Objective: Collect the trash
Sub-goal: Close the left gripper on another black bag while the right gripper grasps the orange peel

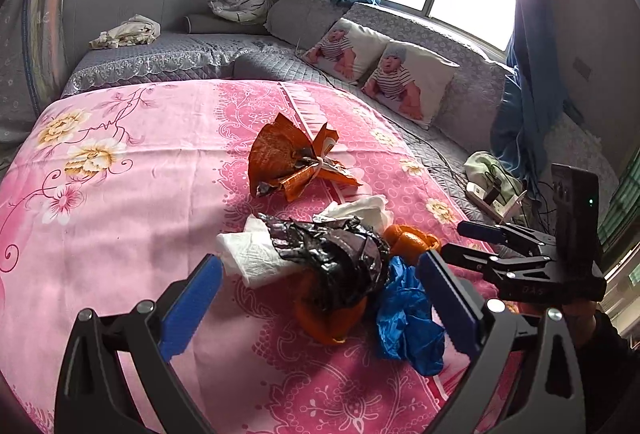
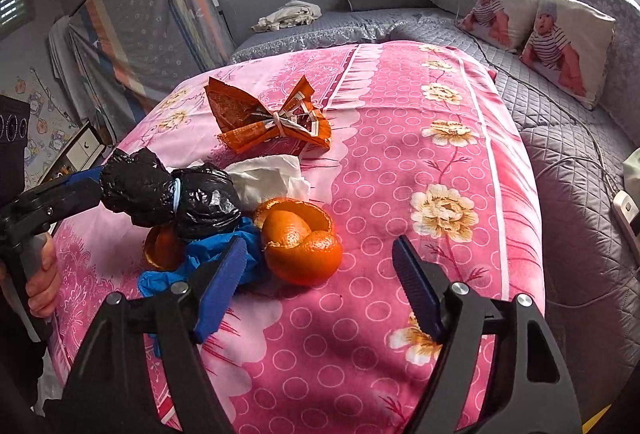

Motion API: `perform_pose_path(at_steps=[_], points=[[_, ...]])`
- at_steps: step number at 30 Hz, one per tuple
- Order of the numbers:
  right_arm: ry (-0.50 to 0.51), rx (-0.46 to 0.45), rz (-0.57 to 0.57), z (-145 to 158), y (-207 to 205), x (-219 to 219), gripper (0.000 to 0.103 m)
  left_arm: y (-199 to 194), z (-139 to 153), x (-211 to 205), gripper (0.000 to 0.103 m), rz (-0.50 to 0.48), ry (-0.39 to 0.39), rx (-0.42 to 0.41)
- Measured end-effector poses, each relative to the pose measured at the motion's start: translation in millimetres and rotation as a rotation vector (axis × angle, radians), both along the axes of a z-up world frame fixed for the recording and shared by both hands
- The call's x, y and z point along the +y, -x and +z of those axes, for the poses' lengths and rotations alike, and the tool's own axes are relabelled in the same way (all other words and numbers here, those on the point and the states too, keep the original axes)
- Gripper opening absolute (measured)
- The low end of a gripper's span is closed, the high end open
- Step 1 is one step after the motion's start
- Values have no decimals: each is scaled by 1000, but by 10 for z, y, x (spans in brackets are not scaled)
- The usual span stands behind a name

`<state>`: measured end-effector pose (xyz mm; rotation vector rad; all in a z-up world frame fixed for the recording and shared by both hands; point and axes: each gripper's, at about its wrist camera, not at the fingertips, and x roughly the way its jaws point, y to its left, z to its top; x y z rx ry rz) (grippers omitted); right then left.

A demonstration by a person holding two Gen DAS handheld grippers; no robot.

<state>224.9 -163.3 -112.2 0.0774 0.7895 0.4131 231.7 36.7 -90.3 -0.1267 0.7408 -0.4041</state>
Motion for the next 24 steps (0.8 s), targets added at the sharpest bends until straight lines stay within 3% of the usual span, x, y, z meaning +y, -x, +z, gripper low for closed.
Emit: perform_pose_path(at_steps=[9, 12, 18, 20, 24], points=[[28, 40, 36, -89, -133, 160, 61, -142, -65, -165, 95, -11, -50, 20], [37, 47, 45, -116, -164, 209, 60, -228, -110, -189, 90, -7, -54, 42], [33, 70, 46, -161, -226, 225, 51, -395, -207, -188, 63, 5, -47, 92], [25, 77, 46, -176, -232, 218, 50, -402, -232, -190, 47, 7, -40, 102], [18, 90, 47, -196, -242, 228, 48, -373, -251, -194, 38, 22, -51, 100]])
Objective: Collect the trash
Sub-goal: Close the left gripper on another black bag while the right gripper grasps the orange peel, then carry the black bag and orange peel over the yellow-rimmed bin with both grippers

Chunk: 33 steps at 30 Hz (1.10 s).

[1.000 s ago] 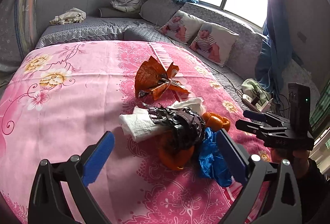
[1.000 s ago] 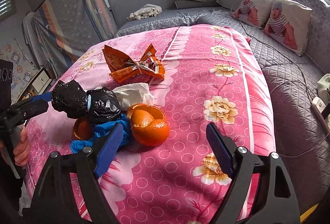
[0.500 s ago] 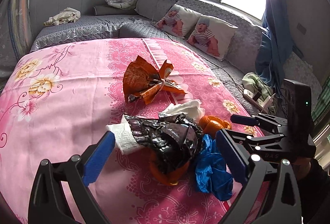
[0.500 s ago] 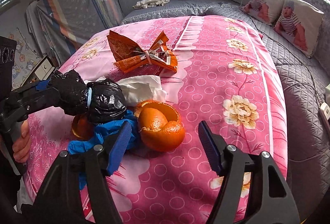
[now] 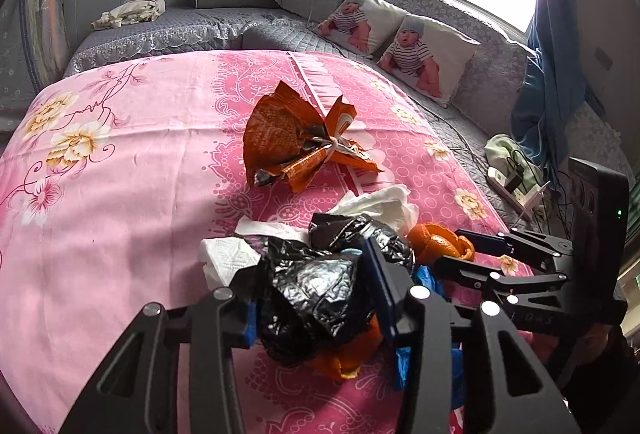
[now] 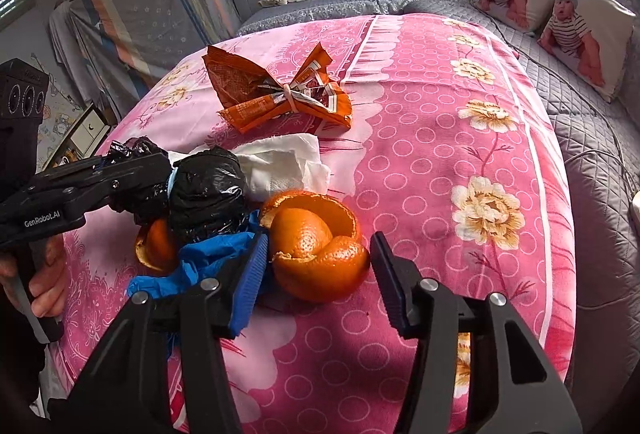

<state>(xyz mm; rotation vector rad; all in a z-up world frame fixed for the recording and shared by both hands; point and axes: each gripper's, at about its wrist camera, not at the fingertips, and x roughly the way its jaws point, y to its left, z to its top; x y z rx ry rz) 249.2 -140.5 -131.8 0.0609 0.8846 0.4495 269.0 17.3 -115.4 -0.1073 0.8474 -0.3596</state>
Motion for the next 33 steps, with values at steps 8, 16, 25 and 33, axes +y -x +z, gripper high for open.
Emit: perform_pose_path(at_steps=[8, 16, 25, 33], points=[[22, -19, -15, 67, 66, 30, 33, 83, 70, 82, 13, 18, 18, 1], [-5, -45, -46, 226, 217, -108, 31, 236, 227, 293, 11, 45, 67, -21], [-37, -75, -63, 444, 504, -233, 31, 517, 460, 524, 11, 93, 81, -87], [-58, -96, -91, 571, 746, -388, 31, 728, 588, 628, 11, 116, 91, -116]])
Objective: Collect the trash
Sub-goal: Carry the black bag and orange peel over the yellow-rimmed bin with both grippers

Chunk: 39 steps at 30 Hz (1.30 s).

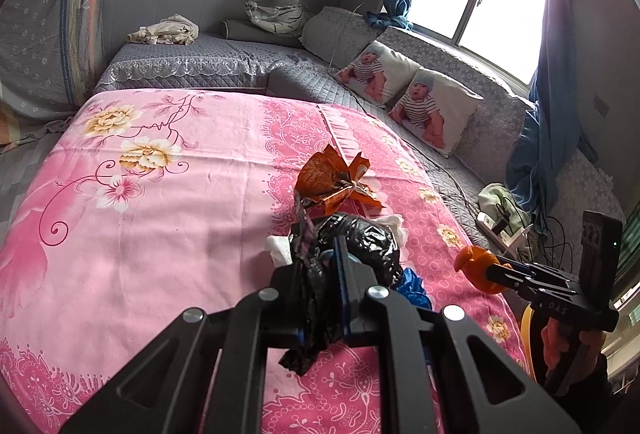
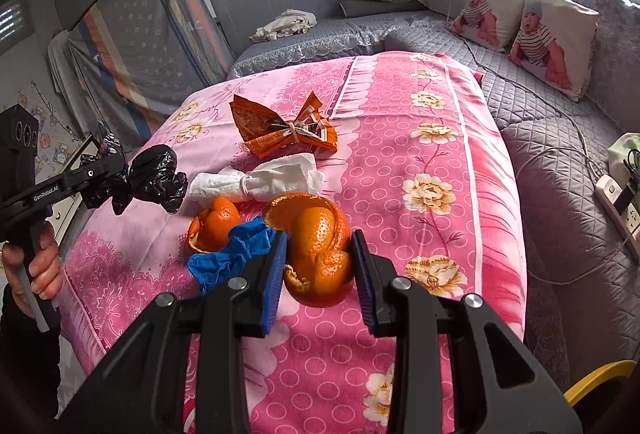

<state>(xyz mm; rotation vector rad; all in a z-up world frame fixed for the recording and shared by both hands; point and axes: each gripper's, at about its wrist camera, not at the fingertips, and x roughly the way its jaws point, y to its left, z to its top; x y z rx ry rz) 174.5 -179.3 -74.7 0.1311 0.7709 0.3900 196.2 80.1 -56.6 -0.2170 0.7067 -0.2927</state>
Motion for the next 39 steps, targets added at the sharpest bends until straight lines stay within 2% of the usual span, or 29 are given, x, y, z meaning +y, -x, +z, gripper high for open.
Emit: perform_pose_path(at_steps=[18, 39], points=[[-52, -56, -111, 198, 578, -587, 30, 297, 191, -347, 11, -76, -1, -46], [-140, -130, -277, 377, 1145, -1305, 31, 593, 407, -1187, 11, -259, -2, -97]])
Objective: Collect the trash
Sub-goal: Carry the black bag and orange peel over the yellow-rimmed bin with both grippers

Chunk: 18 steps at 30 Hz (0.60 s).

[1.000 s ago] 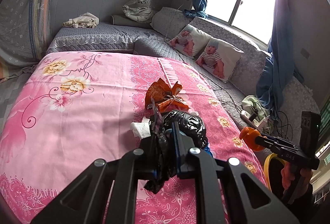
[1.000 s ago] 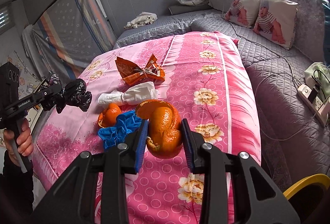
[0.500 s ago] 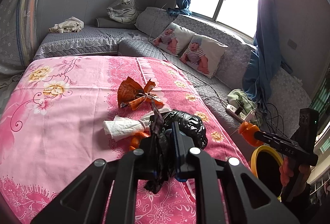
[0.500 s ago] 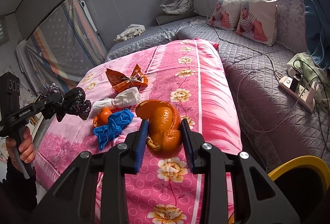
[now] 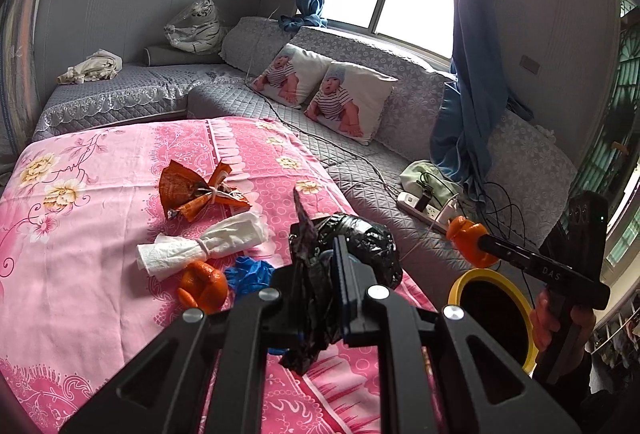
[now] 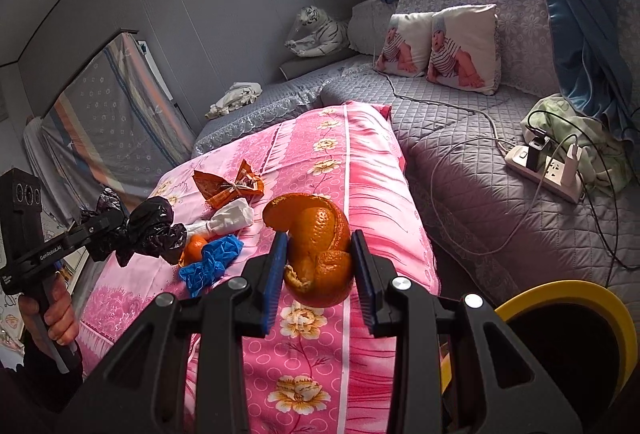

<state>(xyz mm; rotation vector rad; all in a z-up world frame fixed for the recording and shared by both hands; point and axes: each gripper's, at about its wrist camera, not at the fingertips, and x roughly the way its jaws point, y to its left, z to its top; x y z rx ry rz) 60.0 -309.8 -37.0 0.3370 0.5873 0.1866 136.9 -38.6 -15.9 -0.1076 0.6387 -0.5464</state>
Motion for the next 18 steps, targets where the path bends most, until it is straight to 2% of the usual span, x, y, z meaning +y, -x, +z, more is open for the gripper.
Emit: perform_pose_path(at_steps=[18], points=[[-29, -24, -237, -1, 487, -674, 31, 175, -1, -970, 11, -209, -15, 3]])
